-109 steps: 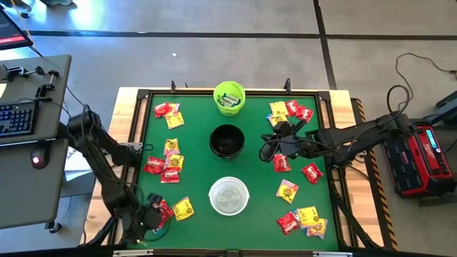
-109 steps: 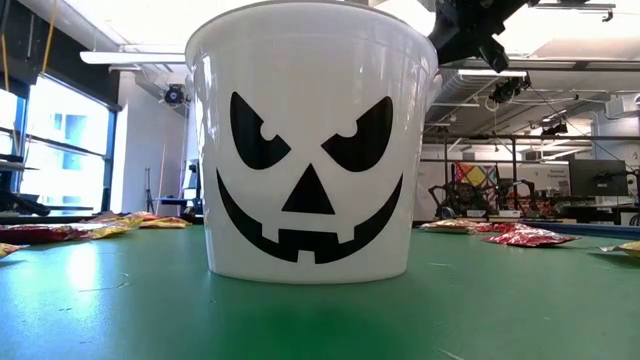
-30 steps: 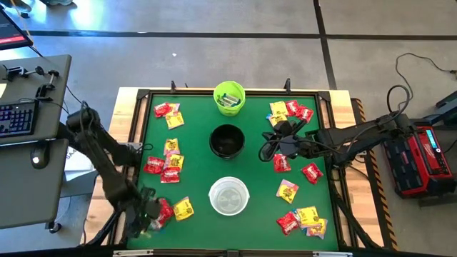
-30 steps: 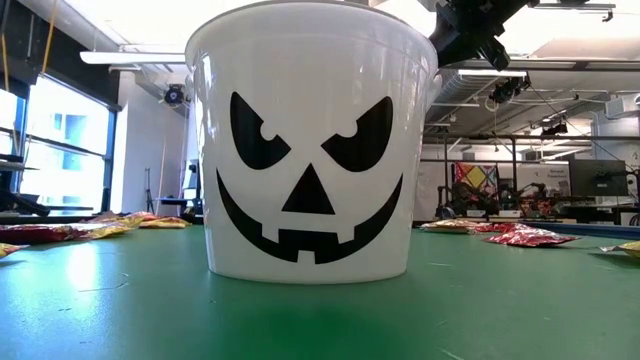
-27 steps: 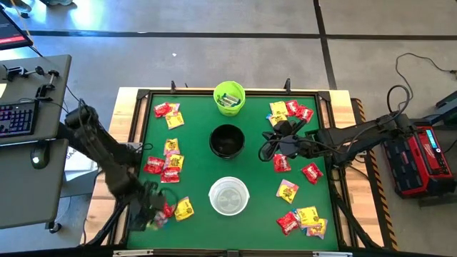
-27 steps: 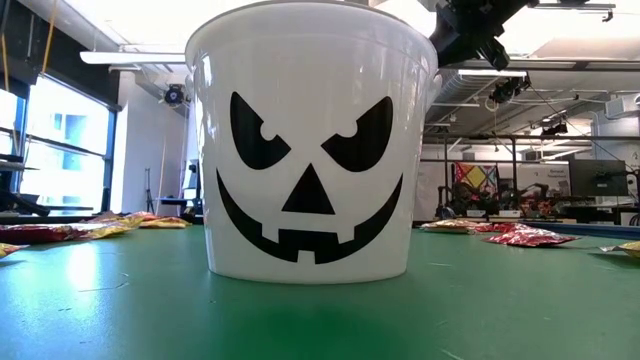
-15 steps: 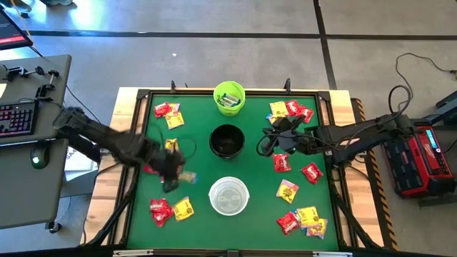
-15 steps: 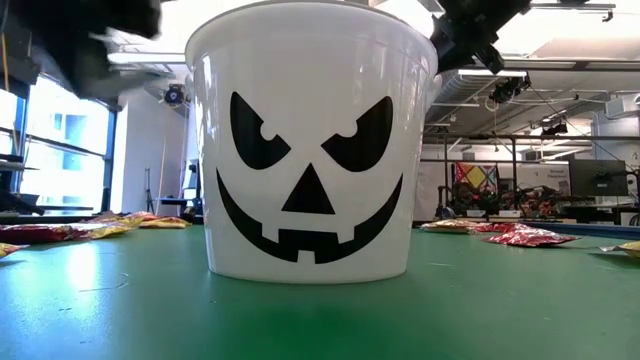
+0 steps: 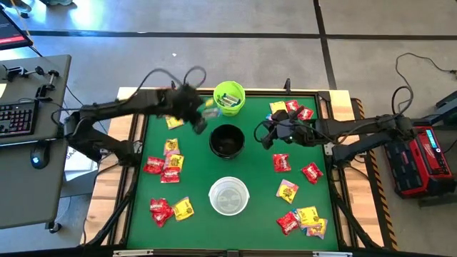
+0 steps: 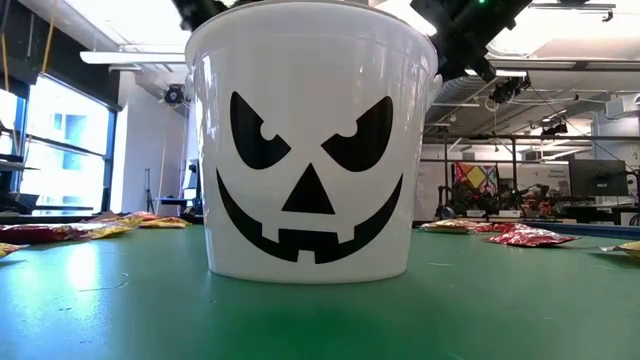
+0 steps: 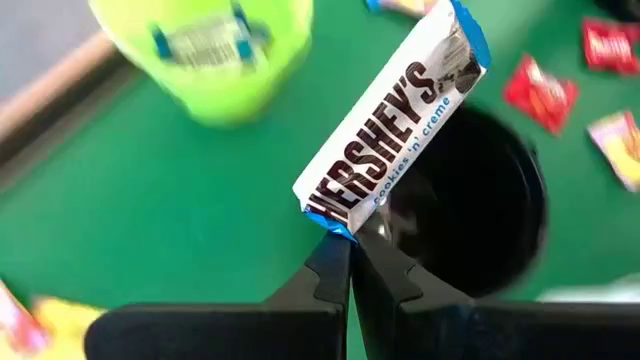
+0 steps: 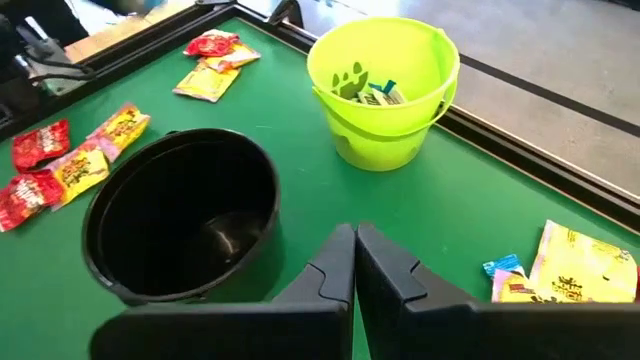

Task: Sort candy by brand, put in halloween buckets
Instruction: Put the white chocolate into the green bucket

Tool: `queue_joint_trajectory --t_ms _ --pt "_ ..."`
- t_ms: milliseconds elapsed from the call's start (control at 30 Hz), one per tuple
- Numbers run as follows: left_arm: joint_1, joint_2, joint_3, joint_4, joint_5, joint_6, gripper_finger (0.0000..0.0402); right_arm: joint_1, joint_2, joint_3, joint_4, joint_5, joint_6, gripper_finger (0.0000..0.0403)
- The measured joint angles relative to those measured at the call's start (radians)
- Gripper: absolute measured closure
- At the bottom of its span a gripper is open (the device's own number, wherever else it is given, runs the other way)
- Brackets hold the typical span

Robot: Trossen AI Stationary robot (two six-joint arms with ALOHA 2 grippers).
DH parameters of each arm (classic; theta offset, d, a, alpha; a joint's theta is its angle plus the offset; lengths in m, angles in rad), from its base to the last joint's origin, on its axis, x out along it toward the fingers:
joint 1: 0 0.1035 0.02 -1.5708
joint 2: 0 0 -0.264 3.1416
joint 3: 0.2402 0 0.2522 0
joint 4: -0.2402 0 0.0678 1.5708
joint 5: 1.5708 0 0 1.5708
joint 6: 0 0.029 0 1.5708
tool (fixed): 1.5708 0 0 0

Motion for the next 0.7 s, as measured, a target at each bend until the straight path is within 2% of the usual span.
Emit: queue_joint_trajectory --t_ms 333,567,700 --pt "0.213 0.288 0.286 0.025 0.007 0.189 0.0401 -0.066 0.000 0.000 0.000 -0.044 -0.051 0.0403" --pt "0.270 0.478 0.453 0.029 0.006 0.285 0.0401 -0.119 0.000 0.000 0.000 -0.084 -0.105 0.0403" --pt "0.270 0.534 0.493 0.003 0.055 0.360 0.0401 -0.156 0.000 0.000 0.000 -0.110 -0.141 0.0403"
